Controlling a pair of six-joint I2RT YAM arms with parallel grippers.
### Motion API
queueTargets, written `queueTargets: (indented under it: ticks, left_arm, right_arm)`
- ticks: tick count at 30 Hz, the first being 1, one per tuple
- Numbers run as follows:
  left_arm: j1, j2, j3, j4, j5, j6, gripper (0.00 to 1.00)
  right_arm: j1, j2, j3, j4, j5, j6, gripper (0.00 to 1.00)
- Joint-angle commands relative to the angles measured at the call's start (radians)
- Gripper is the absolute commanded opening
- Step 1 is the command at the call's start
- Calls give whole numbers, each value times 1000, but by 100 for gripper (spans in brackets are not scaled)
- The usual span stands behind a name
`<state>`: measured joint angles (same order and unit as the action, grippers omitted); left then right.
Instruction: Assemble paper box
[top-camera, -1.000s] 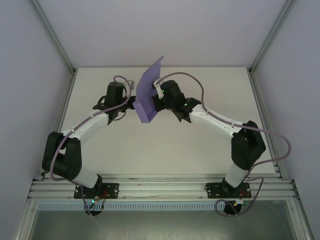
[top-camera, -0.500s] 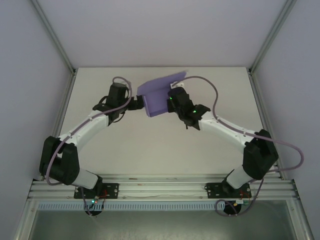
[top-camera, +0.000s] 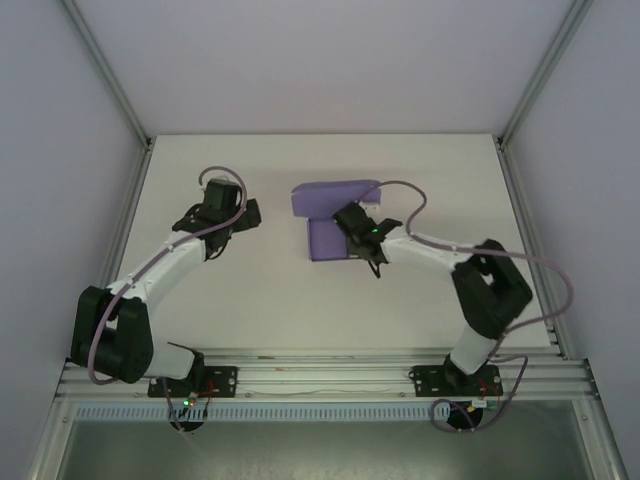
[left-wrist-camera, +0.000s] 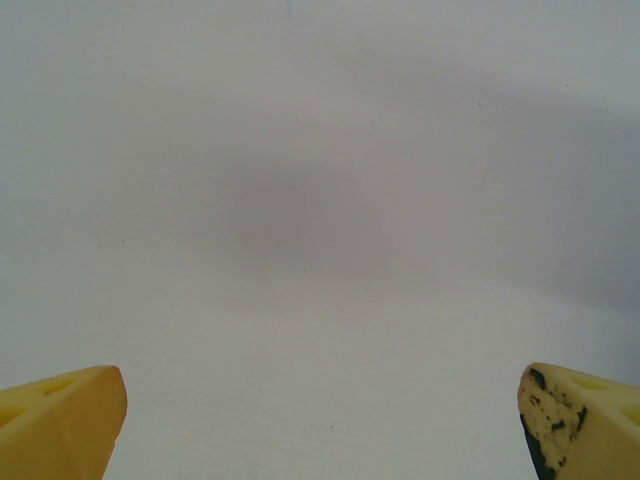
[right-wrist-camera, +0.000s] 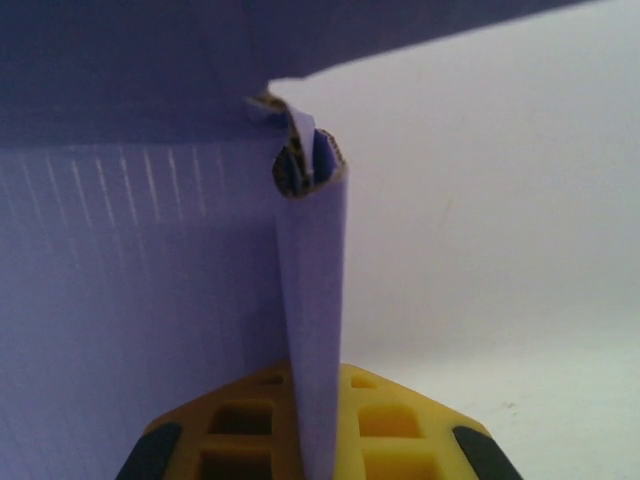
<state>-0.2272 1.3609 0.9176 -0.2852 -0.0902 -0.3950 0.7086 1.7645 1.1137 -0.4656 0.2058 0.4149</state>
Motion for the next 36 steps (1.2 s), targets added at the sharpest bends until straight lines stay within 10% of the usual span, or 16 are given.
queueTargets:
  ticks: [1,10,24,29,32,36]
  left_arm:
    - [-5,-50,-15,0,-1,2,100]
    - [-5,-109,-47,46,100,52,100]
    - [-15,-60,-7,118,421,245,100]
    - [-15,58,104,85,579,397,100]
    - [-16,143,199,29,672,518,100]
    - [-21,265,329,-72,741,703,100]
  right_arm:
    - [16,63,61,-91,-18,86,0]
    - [37,144,123,-176,22,118,30]
    - [21,-195,71,-8,120,-135,90]
    - [-112,-328,-15,170,-232,-565,100]
    - [-238,-297,48,113,-609,-810,100]
    - [-325,-151,247,-85,-771,-1037,98]
